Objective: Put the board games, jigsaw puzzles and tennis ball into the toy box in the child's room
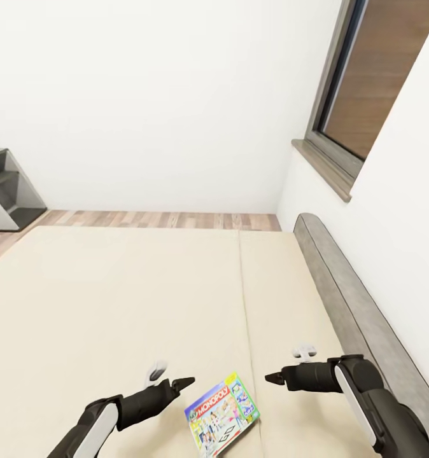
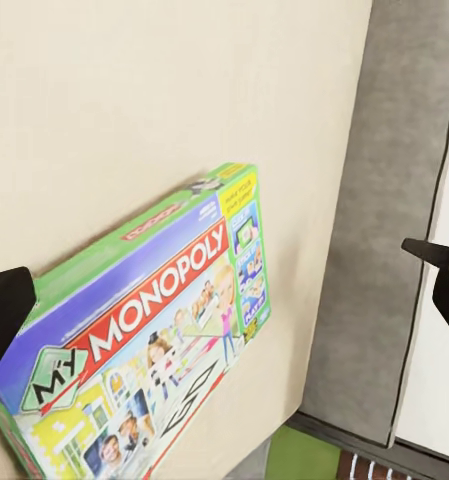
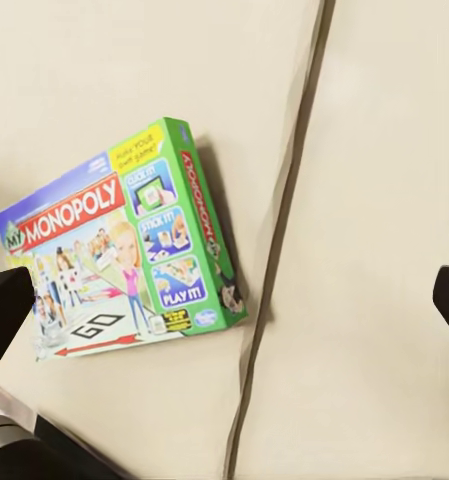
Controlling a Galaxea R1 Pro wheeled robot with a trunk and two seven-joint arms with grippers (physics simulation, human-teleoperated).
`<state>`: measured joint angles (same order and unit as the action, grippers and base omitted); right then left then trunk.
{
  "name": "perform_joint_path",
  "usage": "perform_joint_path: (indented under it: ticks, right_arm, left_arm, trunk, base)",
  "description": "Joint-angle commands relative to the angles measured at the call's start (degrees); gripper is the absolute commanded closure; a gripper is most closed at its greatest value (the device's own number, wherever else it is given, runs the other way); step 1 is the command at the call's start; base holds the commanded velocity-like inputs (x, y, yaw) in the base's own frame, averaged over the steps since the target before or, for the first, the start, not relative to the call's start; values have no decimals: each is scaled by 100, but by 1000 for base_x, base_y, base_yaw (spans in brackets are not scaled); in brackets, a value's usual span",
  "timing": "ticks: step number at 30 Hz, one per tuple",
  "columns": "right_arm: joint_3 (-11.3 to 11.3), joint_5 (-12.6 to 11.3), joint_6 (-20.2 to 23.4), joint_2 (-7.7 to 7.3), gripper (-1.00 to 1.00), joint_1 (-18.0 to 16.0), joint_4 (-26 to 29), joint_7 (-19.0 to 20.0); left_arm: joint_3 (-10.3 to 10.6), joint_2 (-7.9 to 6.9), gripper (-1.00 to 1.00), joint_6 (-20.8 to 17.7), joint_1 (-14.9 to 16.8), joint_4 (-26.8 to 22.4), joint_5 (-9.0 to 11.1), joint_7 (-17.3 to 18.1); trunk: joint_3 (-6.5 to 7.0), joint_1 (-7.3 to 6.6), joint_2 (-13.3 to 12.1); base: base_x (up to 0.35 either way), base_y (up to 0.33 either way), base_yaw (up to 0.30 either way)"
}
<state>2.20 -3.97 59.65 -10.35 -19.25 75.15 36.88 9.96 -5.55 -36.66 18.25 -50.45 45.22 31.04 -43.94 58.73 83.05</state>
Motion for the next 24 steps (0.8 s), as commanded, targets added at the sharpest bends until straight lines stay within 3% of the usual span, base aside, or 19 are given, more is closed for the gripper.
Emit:
perform_joint_path:
  ticks: [1, 13, 24]
  right_arm:
    - [3, -42, 35, -22, -100, -6, -8, -14]
    - [-7, -49, 35, -72, -100, -274, -192, 89]
    - [-21, -48, 35, -92, -100, -836, -968, 151]
  left_arm:
    - [2, -2, -100, -31, 3, 13, 40, -6]
    - [-23, 9, -100, -26, 27, 180, 31, -2]
    - [-31, 8, -100, -25, 63, 219, 40, -2]
  trunk:
    - [-14, 0, 3]
    - [-125, 0, 3]
    - [-227, 0, 3]
  base:
    - [0, 0, 0]
    - [0, 0, 0]
    - [0, 0, 0]
